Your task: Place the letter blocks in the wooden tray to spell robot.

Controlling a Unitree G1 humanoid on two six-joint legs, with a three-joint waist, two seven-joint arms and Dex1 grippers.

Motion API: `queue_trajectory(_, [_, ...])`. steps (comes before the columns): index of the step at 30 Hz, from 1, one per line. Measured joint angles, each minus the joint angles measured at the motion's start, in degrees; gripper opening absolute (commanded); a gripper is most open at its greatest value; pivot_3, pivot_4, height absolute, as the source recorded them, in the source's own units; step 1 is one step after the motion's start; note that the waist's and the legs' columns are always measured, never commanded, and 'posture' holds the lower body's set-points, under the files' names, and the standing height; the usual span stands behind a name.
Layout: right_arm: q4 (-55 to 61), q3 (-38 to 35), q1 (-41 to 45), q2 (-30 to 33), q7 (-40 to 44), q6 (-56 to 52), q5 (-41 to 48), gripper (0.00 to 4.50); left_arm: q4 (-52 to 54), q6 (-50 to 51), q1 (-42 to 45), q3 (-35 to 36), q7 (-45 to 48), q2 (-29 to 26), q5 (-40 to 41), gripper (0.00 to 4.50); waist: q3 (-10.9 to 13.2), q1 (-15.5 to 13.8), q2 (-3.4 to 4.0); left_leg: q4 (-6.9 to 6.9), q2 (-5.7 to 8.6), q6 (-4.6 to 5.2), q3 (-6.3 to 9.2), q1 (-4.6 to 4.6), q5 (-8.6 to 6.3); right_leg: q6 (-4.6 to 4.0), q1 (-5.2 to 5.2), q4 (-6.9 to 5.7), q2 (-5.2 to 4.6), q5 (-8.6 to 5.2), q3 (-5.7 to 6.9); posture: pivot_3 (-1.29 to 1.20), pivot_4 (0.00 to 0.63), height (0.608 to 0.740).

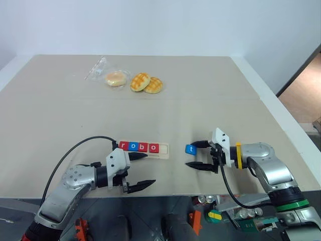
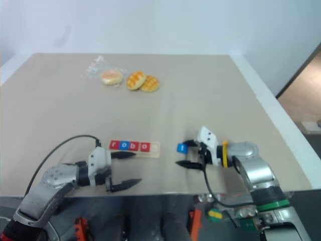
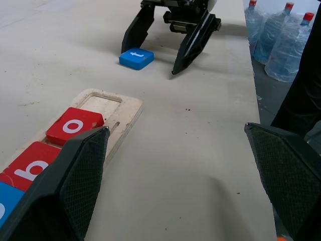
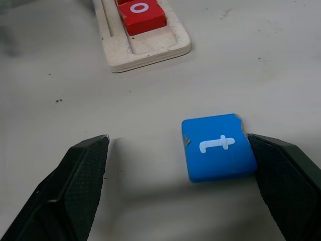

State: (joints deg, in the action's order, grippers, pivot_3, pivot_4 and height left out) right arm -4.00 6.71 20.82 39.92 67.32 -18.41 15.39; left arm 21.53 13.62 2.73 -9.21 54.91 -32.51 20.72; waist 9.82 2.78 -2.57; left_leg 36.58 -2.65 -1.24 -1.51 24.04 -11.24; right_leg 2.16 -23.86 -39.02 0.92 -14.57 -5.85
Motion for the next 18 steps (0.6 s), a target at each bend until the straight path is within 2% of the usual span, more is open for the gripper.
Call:
queue_trajectory(10, [5.0, -1.7, -2.9, -1.7, -6.4, -5.1, 0.9, 4.21, -0.2, -0.2, 0.6, -0.5, 1.7, 0.0, 0.0, 4.50, 0.0, 0.0, 0.01, 0.03, 0.00, -0.01, -0.02, -0.02, 0.00, 0.00, 0.01, 0.00, 0.00, 0.03, -0.02, 0.00, 0.150, 0.740])
queue_trajectory(11, [5.3, -2.0, -3.0, -2.6, -8.2, -6.4, 1.2, 3.74, -0.3, -0.3, 0.6, -0.6, 1.9, 0.0, 0.0, 4.50, 0.0, 0.0, 0.01, 0.04, -0.01, 0.00, -0.03, -0.04, 0.01, -0.02, 0.02, 0.00, 0.01, 0.05, -0.02, 0.00, 0.150, 0.740])
queue_trajectory(12, [6.9, -2.3, -3.5, -3.7, -11.1, -8.6, 1.3, 3.57, -0.4, -0.9, 0.6, -0.6, 1.9, 0.0, -0.1, 4.50, 0.0, 0.0, 0.01, 0.04, -0.01, 0.01, -0.02, -0.06, 0.03, -0.04, 0.04, 0.00, 0.01, 0.08, -0.01, 0.00, 0.150, 0.740])
queue_trajectory(14, [7.9, -2.6, -4.0, -4.0, -12.4, -9.3, 1.3, 2.95, -0.4, -1.1, 0.6, -0.6, 1.9, 0.0, -0.2, 4.50, 0.0, 0.0, 0.01, 0.04, -0.01, 0.01, -0.02, -0.06, 0.03, -0.04, 0.04, 0.00, 0.01, 0.08, -0.01, 0.00, 0.150, 0.740])
queue_trajectory(18, [11.8, -3.2, -6.7, -5.0, -16.4, -11.3, 1.3, 1.57, -0.4, -1.2, 0.4, -0.7, 1.7, 0.0, -0.4, 4.50, -0.1, 0.0, 0.01, 0.01, -0.01, 0.01, -0.02, -0.06, 0.02, -0.01, 0.04, 0.00, 0.01, 0.02, -0.01, 0.00, 0.150, 0.740])
